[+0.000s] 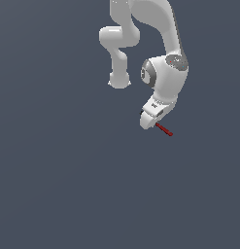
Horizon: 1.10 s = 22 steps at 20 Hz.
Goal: Pick up the object and move it to a goal position.
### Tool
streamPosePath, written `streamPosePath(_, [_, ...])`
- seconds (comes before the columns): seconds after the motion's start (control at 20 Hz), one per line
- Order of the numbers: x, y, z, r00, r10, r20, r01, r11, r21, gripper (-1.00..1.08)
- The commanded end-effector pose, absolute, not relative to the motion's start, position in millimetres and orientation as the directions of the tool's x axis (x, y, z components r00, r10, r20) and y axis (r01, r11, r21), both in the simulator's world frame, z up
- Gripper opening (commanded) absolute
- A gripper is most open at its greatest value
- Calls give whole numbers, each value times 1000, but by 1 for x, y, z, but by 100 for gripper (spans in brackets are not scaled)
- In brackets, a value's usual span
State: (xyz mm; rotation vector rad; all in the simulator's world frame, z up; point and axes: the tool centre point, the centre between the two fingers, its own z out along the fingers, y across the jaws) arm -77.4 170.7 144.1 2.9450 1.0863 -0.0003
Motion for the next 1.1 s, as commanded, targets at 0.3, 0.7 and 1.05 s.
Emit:
streamPosePath(0.3, [-127, 219, 187, 762, 648, -1, 648, -762, 3, -100])
streamPosePath(0.7, [-148, 243, 207, 762, 648, -1, 648, -762, 1, -100])
streamPosePath(1.05, [-145, 242, 206, 762, 648, 0, 648, -762, 0, -100])
